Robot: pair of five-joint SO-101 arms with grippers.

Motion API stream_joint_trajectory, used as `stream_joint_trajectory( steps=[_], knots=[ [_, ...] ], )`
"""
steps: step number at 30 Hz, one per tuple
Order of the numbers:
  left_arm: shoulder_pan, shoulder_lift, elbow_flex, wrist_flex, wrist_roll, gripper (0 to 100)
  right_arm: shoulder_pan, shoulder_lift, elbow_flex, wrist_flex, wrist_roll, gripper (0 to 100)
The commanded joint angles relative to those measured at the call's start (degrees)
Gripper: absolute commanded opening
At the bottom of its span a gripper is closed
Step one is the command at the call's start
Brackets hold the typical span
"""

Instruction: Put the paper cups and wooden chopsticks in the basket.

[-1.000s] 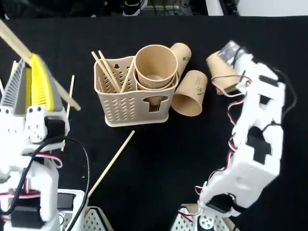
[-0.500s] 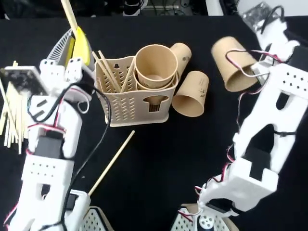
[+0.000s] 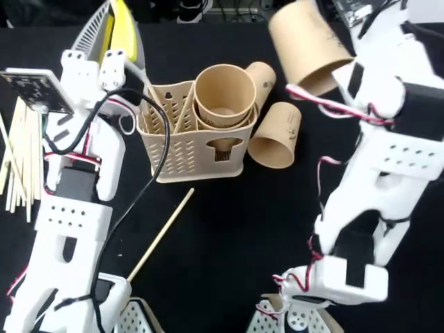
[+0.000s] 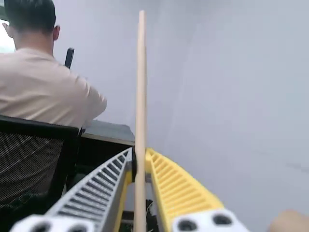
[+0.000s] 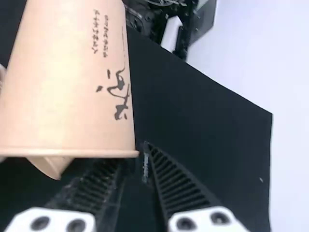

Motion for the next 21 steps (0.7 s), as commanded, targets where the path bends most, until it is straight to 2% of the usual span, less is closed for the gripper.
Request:
stream_joint_trajectory(
  steps=[1, 4, 6, 12, 16, 21],
  knots=[
    [0.22, 1.14, -3.47, 0.09, -0.79, 3, -5.63, -4.53, 1.19, 1.76, -3.6, 1.1],
    [0.13, 4.75, -3.03, -0.26, -0.79, 3, -10.11, -5.76, 4.97, 1.76, -6.24, 1.1],
    [0.13, 8.26, -2.68, -3.25, -0.7, 3, -11.6, -6.02, 8.13, 1.76, -7.03, 1.1],
    [0.57, 15.91, 1.36, -11.34, -0.62, 3, -10.11, -8.4, 11.91, 1.76, -7.56, 1.1],
    [0.75, 10.81, 3.47, -3.34, -0.35, 5, -10.11, -10.42, 12.44, 1.76, -7.3, 1.1],
    [4.35, -1.76, 3.74, 11.25, 0.18, 19, -10.11, -10.86, 12.53, 1.76, -7.3, 1.1]
  ],
)
